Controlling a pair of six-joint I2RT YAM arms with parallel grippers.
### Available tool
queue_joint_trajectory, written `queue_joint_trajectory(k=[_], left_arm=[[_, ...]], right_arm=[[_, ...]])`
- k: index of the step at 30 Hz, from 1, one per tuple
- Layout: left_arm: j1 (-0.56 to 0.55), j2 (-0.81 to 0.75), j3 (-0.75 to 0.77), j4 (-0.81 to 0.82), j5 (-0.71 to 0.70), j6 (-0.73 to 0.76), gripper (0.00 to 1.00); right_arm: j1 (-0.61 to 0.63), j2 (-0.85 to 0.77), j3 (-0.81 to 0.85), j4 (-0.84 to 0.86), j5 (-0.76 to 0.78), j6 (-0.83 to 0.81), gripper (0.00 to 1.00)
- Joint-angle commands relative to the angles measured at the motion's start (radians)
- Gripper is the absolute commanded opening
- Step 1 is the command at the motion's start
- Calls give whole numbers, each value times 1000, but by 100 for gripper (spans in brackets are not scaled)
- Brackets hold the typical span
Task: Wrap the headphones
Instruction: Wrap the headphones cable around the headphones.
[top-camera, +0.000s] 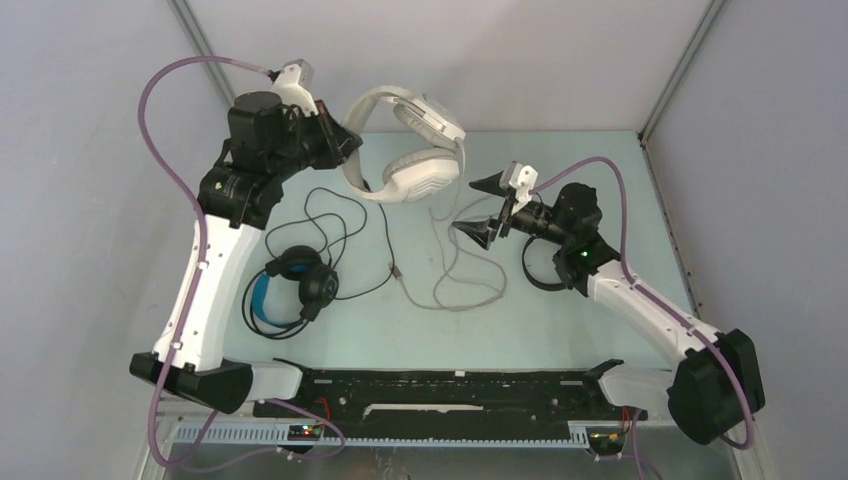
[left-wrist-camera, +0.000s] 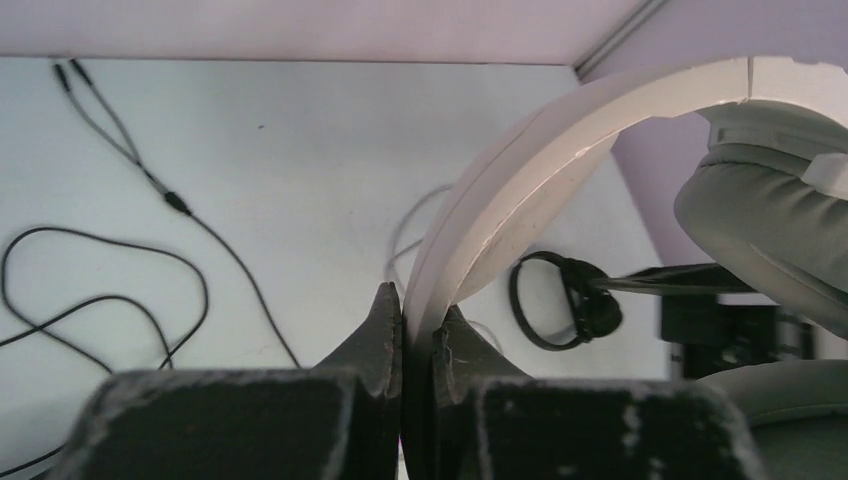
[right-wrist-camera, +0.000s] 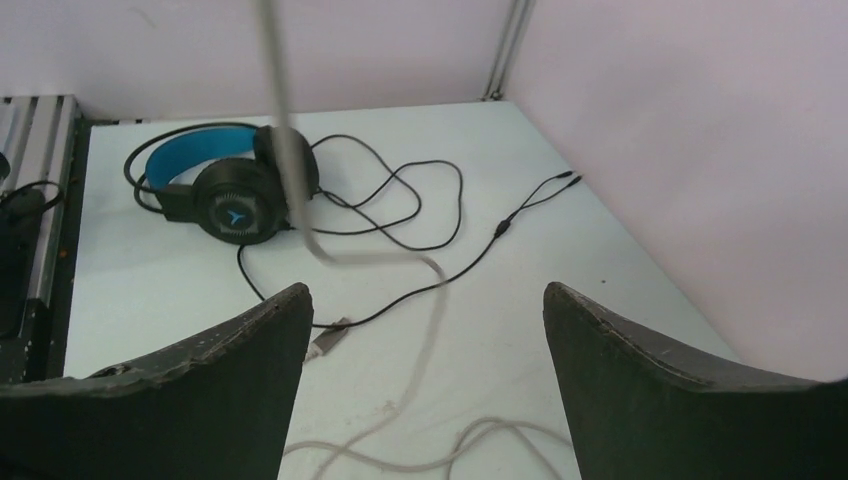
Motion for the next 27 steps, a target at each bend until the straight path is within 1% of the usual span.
queue_joint_trajectory(k=[1,3,5,8,10,11,14,16,17,19,22,24,27], left_arm=[[9,-46,88,88,125,-110,0],[9,-52,91,92,138,-127,0],[9,-64,87,106,150,-146,0],[9,-74,76,129,157,-165,0],[9,-75,75,134,158,-166,0],[10,-72,76,134,158,-166,0],[11,-65,75,135,151,-158,0],[12,-59,71,135,147,-149,0],[12,-58,70,131,143,-144,0],[12,-55,69,125,133,-131,0],[12,-52,63,121,95,-109,0],[13,-46,60,123,68,-99,0],[16,-35,56,134,57,-102,0]], right_arm=[[-3,63,-52,260,-82,-3,89],[2,92,-68,325,-87,0,89],[13,119,-67,350,-89,-1,89],[47,145,-68,364,-90,1,89],[73,146,-67,341,-87,-2,89],[81,139,-67,319,-88,-5,88],[91,97,-68,181,-78,-24,87],[92,57,-67,84,-29,-36,87],[89,38,-67,40,20,-34,87],[76,-5,-67,-23,102,7,87],[38,-57,-67,-87,170,89,87],[27,-83,-67,-127,151,106,87],[43,-90,-70,-145,55,109,87]])
